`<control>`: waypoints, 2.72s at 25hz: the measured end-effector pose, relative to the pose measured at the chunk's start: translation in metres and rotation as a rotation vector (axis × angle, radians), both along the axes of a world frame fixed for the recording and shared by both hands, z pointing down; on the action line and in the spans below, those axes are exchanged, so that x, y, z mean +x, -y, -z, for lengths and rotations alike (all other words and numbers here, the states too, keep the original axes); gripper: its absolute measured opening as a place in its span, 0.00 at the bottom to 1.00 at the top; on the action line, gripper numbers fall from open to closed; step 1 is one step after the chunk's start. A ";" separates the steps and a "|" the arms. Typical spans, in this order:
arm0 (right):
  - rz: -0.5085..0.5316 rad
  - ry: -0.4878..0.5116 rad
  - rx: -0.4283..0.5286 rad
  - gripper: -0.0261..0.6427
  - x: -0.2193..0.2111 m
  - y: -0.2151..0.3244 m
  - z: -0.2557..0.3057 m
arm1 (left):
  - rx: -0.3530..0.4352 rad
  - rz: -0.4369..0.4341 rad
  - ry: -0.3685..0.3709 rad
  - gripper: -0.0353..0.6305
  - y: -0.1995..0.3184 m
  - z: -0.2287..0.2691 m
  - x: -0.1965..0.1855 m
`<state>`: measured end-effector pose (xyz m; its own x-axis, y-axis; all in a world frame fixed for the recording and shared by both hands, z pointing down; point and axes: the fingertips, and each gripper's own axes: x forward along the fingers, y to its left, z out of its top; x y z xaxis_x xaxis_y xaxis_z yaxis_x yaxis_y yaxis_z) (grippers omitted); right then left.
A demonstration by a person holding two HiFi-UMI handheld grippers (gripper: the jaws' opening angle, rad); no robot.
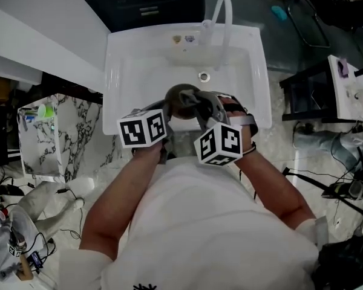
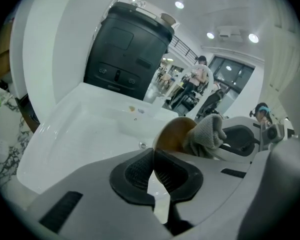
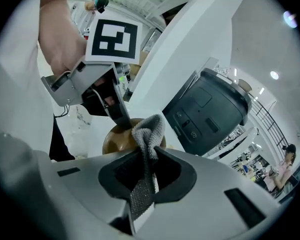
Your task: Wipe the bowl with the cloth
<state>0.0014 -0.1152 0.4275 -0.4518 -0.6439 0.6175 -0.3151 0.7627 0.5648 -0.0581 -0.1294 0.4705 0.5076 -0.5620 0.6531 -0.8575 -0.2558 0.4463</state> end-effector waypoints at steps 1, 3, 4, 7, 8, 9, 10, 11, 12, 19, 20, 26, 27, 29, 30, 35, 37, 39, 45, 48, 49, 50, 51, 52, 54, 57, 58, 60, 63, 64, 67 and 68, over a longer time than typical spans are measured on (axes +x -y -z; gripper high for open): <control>0.003 0.013 0.002 0.11 0.000 -0.003 0.002 | 0.002 0.004 -0.004 0.08 0.001 0.000 -0.002; 0.006 0.047 0.009 0.11 0.003 -0.007 0.010 | 0.005 0.012 -0.009 0.08 0.003 0.000 -0.007; 0.005 0.068 0.013 0.11 0.005 -0.008 0.014 | 0.006 0.015 -0.015 0.08 0.004 0.001 -0.009; -0.005 0.139 0.010 0.11 0.014 -0.011 0.025 | 0.005 0.009 -0.054 0.08 0.006 0.005 -0.011; -0.006 0.160 0.006 0.11 0.018 -0.012 0.028 | 0.002 0.004 -0.069 0.08 0.007 0.006 -0.011; -0.007 0.181 -0.001 0.11 0.021 -0.012 0.030 | 0.001 -0.001 -0.083 0.08 0.007 0.007 -0.011; -0.009 0.202 -0.010 0.11 0.025 -0.011 0.032 | 0.004 -0.005 -0.095 0.08 0.008 0.009 -0.011; -0.014 0.223 -0.020 0.11 0.029 -0.011 0.033 | 0.009 -0.009 -0.107 0.08 0.008 0.010 -0.011; -0.020 0.242 -0.030 0.11 0.033 -0.010 0.034 | 0.016 -0.015 -0.121 0.08 0.009 0.012 -0.011; 0.031 0.330 -0.094 0.11 0.040 -0.013 0.040 | 0.033 -0.153 -0.270 0.08 0.002 0.022 -0.002; 0.044 0.347 -0.102 0.11 0.039 -0.014 0.043 | 0.039 -0.174 -0.288 0.08 0.001 0.025 0.000; 0.115 0.378 -0.120 0.11 0.034 -0.021 0.058 | 0.064 -0.297 -0.313 0.08 -0.006 0.034 0.009; 0.125 0.372 -0.120 0.11 0.033 -0.020 0.061 | 0.064 -0.316 -0.317 0.08 -0.008 0.035 0.010; 0.150 0.362 -0.118 0.11 0.030 -0.020 0.064 | 0.060 -0.352 -0.321 0.08 -0.011 0.036 0.013; 0.165 0.358 -0.117 0.11 0.028 -0.021 0.066 | 0.058 -0.372 -0.322 0.08 -0.014 0.036 0.014; 0.241 0.320 -0.132 0.11 0.021 -0.024 0.067 | 0.048 -0.468 -0.339 0.08 -0.027 0.038 0.020; 0.268 0.322 -0.143 0.11 0.019 -0.025 0.066 | 0.041 -0.517 -0.356 0.08 -0.036 0.040 0.024; 0.293 0.318 -0.148 0.11 0.017 -0.026 0.066 | 0.043 -0.565 -0.371 0.08 -0.043 0.043 0.029; 0.340 0.303 -0.166 0.11 0.014 -0.023 0.070 | 0.095 -0.683 -0.443 0.08 -0.054 0.064 0.039; 0.356 0.311 -0.168 0.11 0.013 -0.024 0.066 | 0.122 -0.726 -0.494 0.08 -0.058 0.076 0.042; 0.360 0.315 -0.168 0.11 0.012 -0.025 0.065 | 0.130 -0.737 -0.509 0.08 -0.060 0.081 0.043; 0.365 0.312 -0.166 0.11 0.012 -0.026 0.065 | 0.137 -0.749 -0.519 0.08 -0.061 0.084 0.044; 0.369 0.305 -0.163 0.11 0.012 -0.026 0.064 | 0.144 -0.760 -0.529 0.08 -0.062 0.088 0.046; 0.373 0.298 -0.164 0.11 0.012 -0.027 0.063 | 0.152 -0.768 -0.542 0.08 -0.063 0.091 0.047; 0.381 0.298 -0.172 0.11 0.010 -0.030 0.060 | 0.168 -0.769 -0.568 0.08 -0.062 0.098 0.047; 0.389 0.299 -0.190 0.11 0.007 -0.034 0.054 | 0.188 -0.761 -0.601 0.08 -0.056 0.106 0.046; 0.392 0.301 -0.198 0.11 0.006 -0.036 0.052 | 0.192 -0.756 -0.614 0.08 -0.055 0.109 0.045; 0.397 0.304 -0.213 0.11 0.003 -0.038 0.049 | 0.199 -0.737 -0.637 0.08 -0.050 0.113 0.043; 0.404 0.311 -0.233 0.11 0.000 -0.043 0.045 | 0.202 -0.704 -0.657 0.08 -0.043 0.115 0.038; 0.405 0.314 -0.240 0.11 -0.001 -0.045 0.044 | 0.204 -0.692 -0.668 0.08 -0.041 0.116 0.037; 0.413 0.316 -0.266 0.11 -0.002 -0.052 0.039 | 0.207 -0.649 -0.699 0.08 -0.034 0.117 0.031; 0.419 0.314 -0.275 0.11 -0.002 -0.055 0.038 | 0.206 -0.636 -0.702 0.08 -0.032 0.115 0.030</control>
